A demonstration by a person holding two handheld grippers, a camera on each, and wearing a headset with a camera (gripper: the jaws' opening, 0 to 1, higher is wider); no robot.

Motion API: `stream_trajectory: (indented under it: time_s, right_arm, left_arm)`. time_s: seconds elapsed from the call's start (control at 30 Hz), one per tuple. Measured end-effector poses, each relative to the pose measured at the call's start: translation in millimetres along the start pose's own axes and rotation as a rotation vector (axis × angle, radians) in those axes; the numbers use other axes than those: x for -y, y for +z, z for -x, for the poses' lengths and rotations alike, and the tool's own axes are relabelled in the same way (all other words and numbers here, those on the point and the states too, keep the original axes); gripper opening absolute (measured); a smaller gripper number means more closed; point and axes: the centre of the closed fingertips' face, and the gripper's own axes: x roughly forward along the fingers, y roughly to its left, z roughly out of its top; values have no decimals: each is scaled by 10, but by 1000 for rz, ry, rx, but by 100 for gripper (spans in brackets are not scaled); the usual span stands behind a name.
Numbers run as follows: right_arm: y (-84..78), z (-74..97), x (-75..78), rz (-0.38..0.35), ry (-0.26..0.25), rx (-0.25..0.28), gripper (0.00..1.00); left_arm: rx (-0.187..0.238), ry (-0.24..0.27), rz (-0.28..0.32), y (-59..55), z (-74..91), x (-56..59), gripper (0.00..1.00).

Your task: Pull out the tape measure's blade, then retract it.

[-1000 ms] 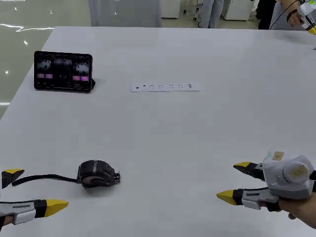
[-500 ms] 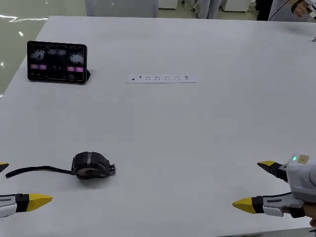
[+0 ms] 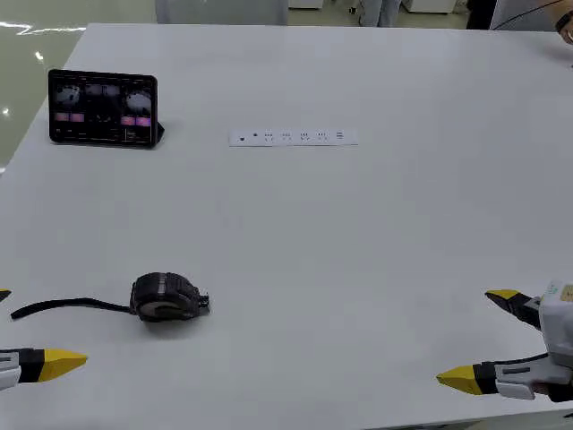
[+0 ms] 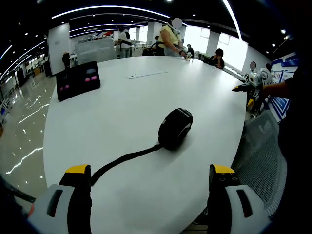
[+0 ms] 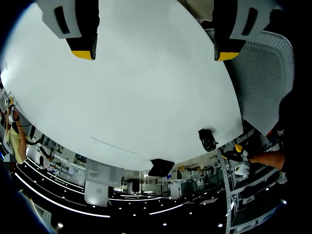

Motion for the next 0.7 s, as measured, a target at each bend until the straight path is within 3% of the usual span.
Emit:
stream_trajectory:
  time_s: [0.3,0.37,0.7]
  right_arm:
    - [-6,-6,33,-1,-3,-1,99]
    - [-10,-11,17,0,-1,-5,99]
    - [-41,12,38,0,-9,-7,99]
  left_arm:
    - [-9,-30,11,-51,-7,95,99]
    - [-17,-62,32,-71,-12,152,99]
    - [-9,-39,29,-43,-7,108,99]
